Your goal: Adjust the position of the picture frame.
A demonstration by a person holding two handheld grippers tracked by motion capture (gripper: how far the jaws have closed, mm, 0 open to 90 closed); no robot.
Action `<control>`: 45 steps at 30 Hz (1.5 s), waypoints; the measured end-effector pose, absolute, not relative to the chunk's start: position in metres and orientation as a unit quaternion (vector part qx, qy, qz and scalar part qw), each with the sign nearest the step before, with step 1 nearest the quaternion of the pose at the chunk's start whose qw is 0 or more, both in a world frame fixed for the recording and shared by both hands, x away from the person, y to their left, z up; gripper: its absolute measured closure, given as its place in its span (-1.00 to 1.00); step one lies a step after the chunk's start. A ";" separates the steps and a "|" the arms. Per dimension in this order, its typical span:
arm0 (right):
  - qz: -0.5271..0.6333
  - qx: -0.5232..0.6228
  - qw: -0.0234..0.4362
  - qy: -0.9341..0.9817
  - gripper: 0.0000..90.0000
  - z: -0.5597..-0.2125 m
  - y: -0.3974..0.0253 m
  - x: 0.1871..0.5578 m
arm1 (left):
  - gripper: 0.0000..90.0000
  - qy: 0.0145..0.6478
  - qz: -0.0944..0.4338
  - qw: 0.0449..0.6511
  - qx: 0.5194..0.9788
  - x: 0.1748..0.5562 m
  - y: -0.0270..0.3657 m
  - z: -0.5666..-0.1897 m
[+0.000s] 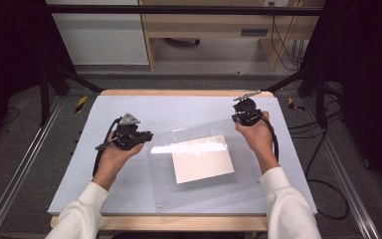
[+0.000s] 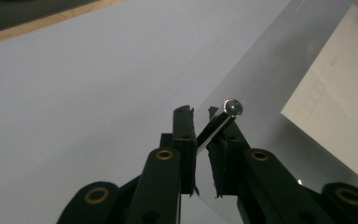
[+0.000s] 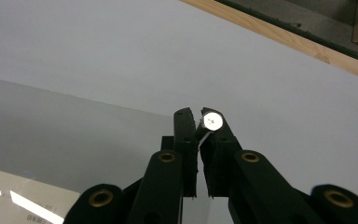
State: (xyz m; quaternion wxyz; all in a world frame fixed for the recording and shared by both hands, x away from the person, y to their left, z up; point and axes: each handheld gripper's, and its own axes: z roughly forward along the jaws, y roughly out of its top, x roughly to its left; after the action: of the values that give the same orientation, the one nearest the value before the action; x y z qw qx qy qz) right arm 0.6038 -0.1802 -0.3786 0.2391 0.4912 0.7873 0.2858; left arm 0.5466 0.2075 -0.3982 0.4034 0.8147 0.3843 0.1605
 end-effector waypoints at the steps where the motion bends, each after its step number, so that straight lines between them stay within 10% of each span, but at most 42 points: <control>1: 0.287 0.492 0.240 0.786 0.90 -0.378 -0.178 0.601 | 0.79 0.382 0.162 0.402 0.816 0.547 0.209 -0.397; 45: 0.285 0.507 0.208 0.786 0.89 -0.414 -0.164 0.578 | 0.76 0.384 0.143 0.371 0.833 0.575 0.228 -0.407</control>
State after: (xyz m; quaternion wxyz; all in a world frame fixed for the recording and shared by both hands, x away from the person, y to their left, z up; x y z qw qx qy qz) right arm 0.5777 -0.1642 -0.4143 0.2083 0.5067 0.7864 0.2852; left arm 0.5749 0.2280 -0.4067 0.3711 0.8333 0.3837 0.1434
